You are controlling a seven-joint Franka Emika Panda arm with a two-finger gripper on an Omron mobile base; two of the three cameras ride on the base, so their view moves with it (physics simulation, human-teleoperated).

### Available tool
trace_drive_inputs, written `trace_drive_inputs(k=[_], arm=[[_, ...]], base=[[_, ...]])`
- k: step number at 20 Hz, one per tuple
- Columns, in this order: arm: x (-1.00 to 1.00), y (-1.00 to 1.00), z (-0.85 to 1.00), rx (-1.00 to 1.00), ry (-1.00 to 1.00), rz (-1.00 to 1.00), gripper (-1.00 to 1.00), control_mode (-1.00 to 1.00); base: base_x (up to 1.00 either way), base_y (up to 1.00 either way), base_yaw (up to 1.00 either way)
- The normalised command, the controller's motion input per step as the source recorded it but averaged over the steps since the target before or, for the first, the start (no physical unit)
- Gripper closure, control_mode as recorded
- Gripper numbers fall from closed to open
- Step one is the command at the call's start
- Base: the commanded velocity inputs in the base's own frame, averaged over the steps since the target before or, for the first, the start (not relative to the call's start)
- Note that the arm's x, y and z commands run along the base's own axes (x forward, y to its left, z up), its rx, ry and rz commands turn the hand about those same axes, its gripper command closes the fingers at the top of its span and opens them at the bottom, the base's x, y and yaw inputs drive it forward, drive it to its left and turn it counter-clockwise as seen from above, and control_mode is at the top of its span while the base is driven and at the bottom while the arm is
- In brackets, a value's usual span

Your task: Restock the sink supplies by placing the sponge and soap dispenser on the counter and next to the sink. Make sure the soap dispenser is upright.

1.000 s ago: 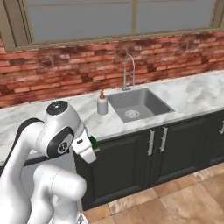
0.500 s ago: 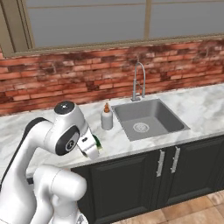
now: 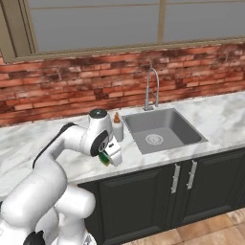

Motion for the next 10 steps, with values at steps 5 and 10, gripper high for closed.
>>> trace_drive_inputs(k=[5,10], arm=[[0.87,-0.05,-0.54,0.0,0.12,-0.02,1.0,-1.0],[0.49,-0.15,-0.56,0.01,0.01,0.0,1.0,-1.0]], base=[[0.0,0.0,0.0],[0.0,0.0,0.0]])
